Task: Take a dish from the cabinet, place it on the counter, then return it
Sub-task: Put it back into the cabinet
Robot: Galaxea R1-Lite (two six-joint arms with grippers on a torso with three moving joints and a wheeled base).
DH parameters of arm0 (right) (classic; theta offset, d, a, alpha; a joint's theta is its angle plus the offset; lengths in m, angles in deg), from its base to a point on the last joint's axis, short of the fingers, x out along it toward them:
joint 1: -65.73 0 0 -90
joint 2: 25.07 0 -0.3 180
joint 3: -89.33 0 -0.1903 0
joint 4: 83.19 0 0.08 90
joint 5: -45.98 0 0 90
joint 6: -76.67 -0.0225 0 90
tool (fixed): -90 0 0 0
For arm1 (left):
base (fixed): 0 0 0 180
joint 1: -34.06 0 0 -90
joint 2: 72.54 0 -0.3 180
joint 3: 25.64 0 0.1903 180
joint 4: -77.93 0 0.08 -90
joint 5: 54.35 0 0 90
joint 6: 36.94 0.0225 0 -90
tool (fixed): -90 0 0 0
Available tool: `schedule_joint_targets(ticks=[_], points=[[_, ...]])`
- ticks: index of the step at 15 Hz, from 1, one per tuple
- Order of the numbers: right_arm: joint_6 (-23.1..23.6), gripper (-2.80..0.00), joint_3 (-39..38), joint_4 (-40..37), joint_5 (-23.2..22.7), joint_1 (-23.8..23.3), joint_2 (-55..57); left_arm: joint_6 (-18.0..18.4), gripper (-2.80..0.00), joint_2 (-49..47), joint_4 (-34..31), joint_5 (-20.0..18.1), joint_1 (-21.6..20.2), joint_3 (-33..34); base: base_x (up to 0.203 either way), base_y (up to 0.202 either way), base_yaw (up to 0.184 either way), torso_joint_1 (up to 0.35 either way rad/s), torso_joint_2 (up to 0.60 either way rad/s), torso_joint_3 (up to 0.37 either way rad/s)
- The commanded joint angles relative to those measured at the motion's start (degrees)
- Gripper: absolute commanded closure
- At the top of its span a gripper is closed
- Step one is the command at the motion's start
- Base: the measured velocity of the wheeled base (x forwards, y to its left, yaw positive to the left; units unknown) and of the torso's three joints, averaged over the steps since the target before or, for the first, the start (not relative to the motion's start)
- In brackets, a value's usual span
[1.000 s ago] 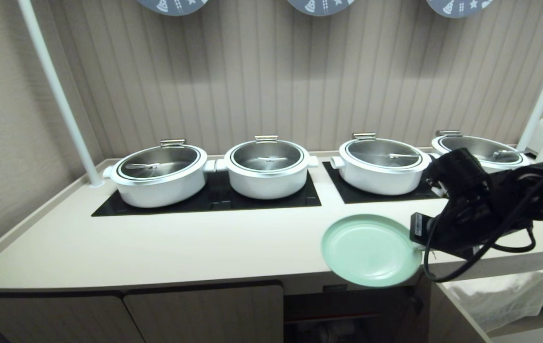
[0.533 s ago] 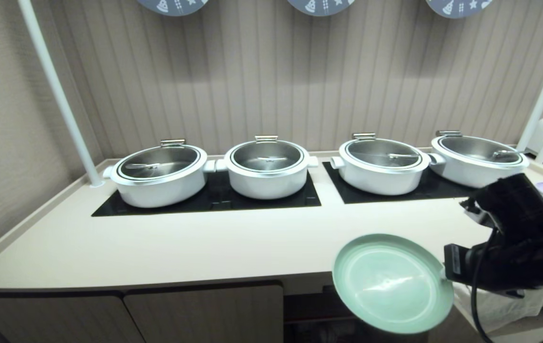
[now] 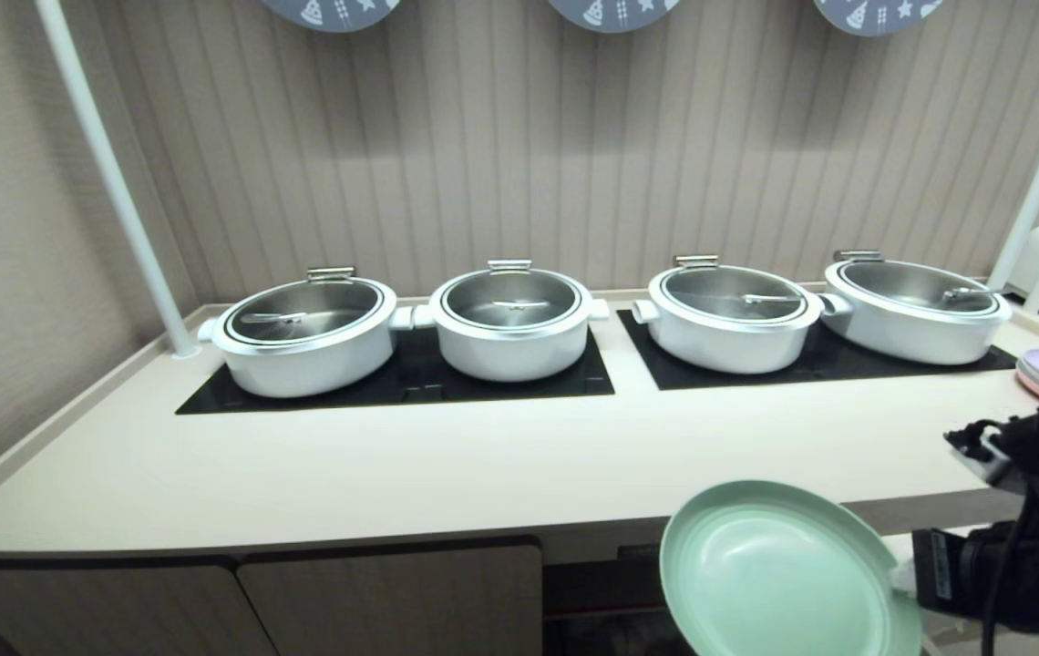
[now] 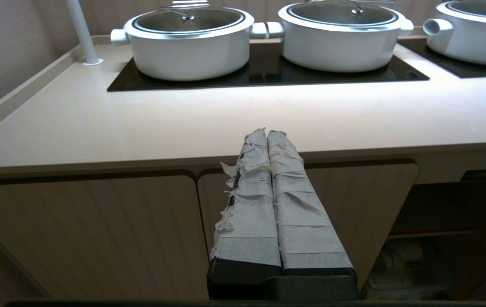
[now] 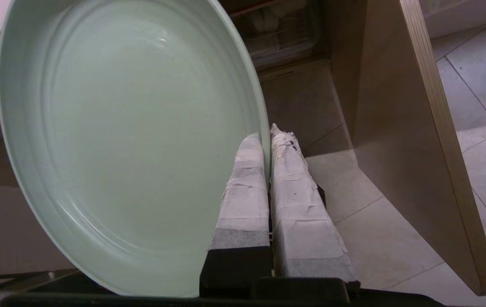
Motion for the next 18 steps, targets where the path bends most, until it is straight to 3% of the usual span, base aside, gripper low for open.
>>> schedule_joint_targets(ticks=[1,5,18], points=[[1.3,0.0,-2.7,0.0,0.0,0.0,-3.2,0.0,0.0,0.0,0.1,0.0,0.0,0.0,0.0,0.0,0.0,0.0,0.0,0.0],[3.9,0.0,-9.3,-0.1,-1.4,0.0,-8.9,0.0,0.0,0.0,0.0,0.0,0.0,0.0,0.0,0.0,0.0,0.0,0.0,0.0],[5.8,0.0,-15.0,-0.8,-5.9,0.1,-15.7,0.0,0.0,0.0,0.0,0.0,0.0,0.0,0.0,0.0,0.0,0.0,0.0,0.0]])
